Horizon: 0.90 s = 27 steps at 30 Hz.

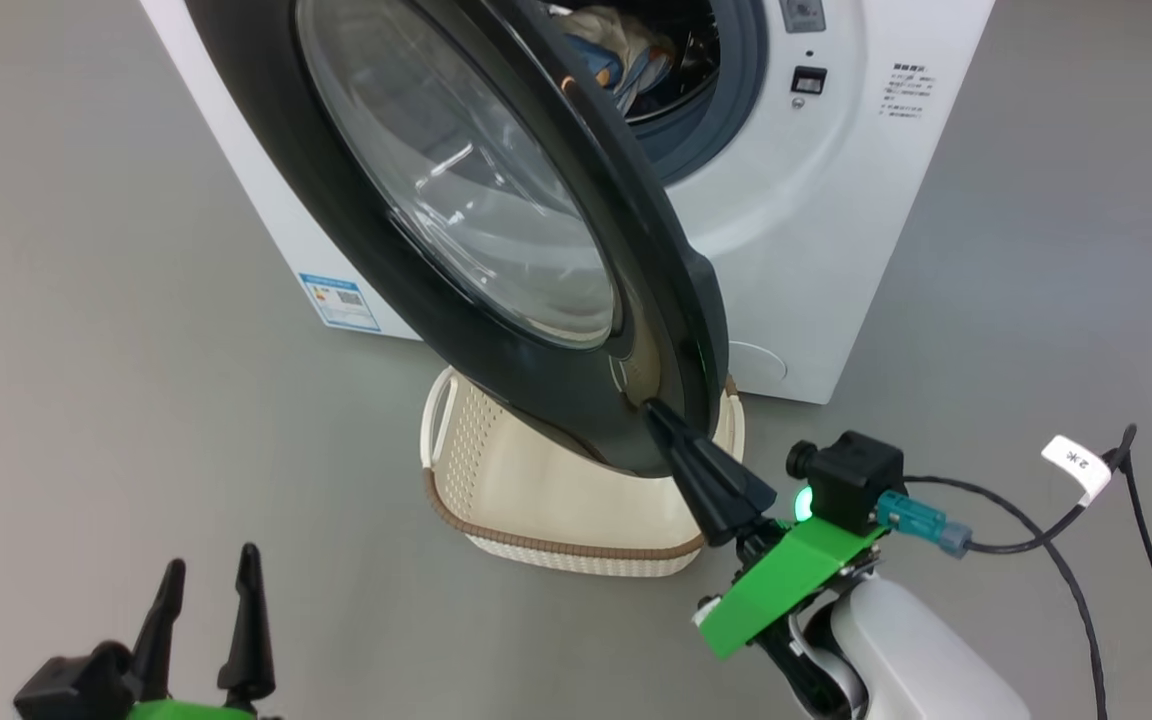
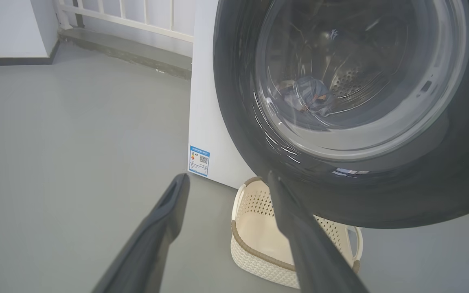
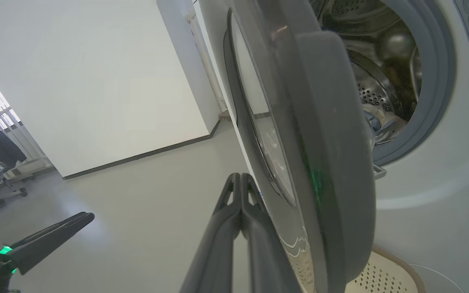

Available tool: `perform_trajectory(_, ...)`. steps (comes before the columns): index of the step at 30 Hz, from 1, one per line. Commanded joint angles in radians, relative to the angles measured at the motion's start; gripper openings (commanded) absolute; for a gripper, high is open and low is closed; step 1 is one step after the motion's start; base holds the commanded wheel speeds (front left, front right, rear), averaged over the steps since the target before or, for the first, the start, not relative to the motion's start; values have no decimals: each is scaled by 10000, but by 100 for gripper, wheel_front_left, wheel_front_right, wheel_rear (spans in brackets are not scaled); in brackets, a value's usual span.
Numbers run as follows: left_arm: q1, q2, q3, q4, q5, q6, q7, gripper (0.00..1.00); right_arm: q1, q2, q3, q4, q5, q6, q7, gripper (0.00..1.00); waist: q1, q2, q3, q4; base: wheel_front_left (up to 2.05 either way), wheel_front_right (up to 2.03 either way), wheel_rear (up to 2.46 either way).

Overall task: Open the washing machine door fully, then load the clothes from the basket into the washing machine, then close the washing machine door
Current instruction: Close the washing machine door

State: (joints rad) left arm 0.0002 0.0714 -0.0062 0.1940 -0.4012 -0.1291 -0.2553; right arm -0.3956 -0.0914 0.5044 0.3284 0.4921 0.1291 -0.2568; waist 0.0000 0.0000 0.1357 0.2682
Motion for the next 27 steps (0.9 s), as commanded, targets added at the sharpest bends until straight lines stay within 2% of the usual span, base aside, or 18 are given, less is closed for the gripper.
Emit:
perform_trajectory(1,-475,93,263,-196,-58,-15,-65,100,-351,256,32,-135,-131,16,-49,0,0,0,121,78,0,0,0)
perform_trajectory(14,-958,-25,111,-388,-167,-15,-65,100,-1044,354,-1356,-78,-554,16,-49,0,0,0,760,334,0,0,0)
perform_trajectory(27,-1693,-169,-562,-912,-204,-15,-65,100,-2555,-97,-3036,114,-873,16,-49,0,0,0,1837,658,0,0,0)
